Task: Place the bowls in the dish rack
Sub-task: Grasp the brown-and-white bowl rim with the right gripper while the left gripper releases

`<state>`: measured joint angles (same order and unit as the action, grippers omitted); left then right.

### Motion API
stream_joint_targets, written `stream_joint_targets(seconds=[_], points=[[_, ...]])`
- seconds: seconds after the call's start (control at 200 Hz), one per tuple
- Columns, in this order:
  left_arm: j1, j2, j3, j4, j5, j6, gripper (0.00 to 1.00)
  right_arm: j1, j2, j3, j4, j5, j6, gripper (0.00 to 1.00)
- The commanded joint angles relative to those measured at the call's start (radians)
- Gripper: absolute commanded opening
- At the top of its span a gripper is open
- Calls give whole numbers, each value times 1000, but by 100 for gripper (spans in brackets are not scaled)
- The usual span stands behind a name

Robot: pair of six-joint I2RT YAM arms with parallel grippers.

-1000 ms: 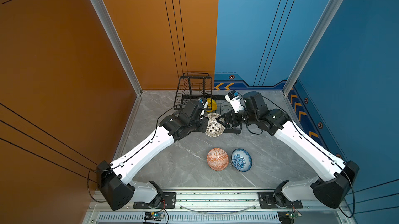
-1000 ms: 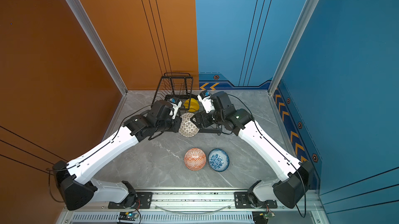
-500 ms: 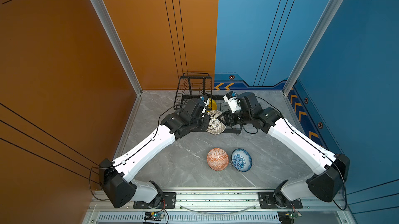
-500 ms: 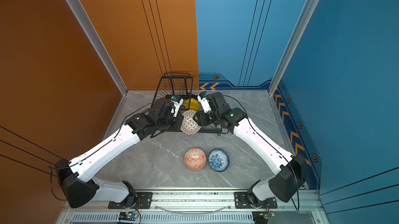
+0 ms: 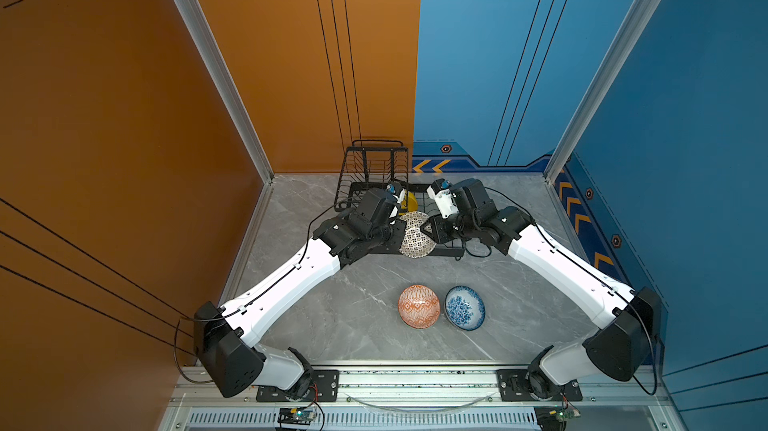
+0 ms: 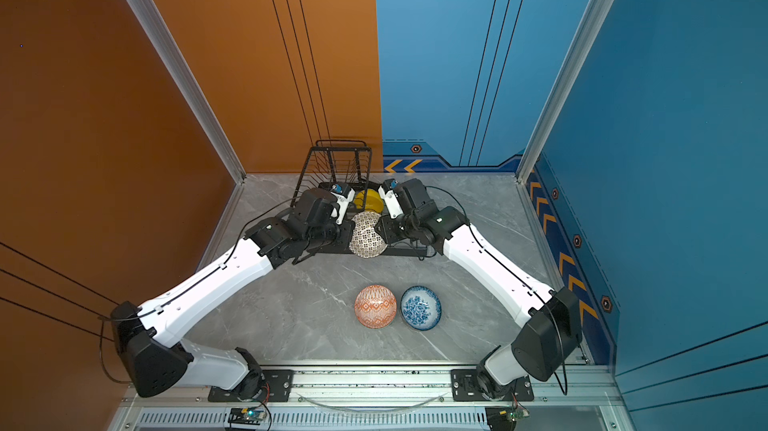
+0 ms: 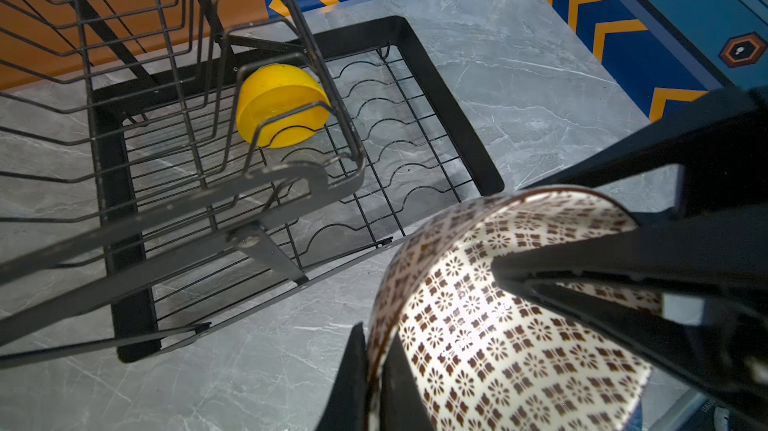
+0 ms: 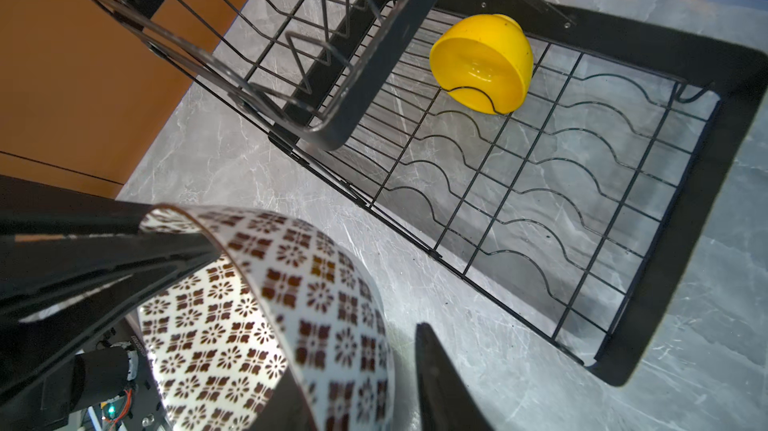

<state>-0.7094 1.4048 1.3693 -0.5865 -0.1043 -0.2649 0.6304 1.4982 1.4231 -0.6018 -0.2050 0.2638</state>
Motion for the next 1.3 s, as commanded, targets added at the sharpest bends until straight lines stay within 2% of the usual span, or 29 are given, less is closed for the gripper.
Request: stream_joint_targets(seconds=[0.0, 0.17, 0.345, 0.531, 0.686, 0.711, 0.726, 0.796, 0.926, 1.052, 1.297], points=[[-12, -8, 34, 66, 16, 12, 0, -3, -2, -12, 18, 14, -1, 24], [-11, -9, 27, 66, 15, 14, 0, -10, -7, -7, 21, 13, -5, 0], [-8, -18, 13, 66, 16, 15, 9, -22, -16, -10, 36, 9, -9, 0], [17, -53, -9, 56, 30, 18, 56, -49, -24, -13, 34, 15, -34, 0], [44, -82, -28, 25, 44, 30, 84, -80, -28, -12, 41, 38, -78, 0], [48, -85, -29, 17, 47, 33, 85, -87, -29, -11, 45, 40, -87, 0], [51, -86, -28, 11, 47, 35, 91, -88, -29, -10, 47, 42, -93, 0], [60, -92, -32, -9, 51, 41, 100, -102, -34, -14, 68, 57, -125, 0], [74, -95, -35, -32, 53, 47, 98, -116, -50, -48, 159, 116, -210, 0], [89, -92, -32, -48, 57, 50, 98, -133, -70, -122, 329, 201, -312, 0], [100, -86, -24, -51, 45, 62, 98, -141, -41, -241, 651, 352, -610, 0]])
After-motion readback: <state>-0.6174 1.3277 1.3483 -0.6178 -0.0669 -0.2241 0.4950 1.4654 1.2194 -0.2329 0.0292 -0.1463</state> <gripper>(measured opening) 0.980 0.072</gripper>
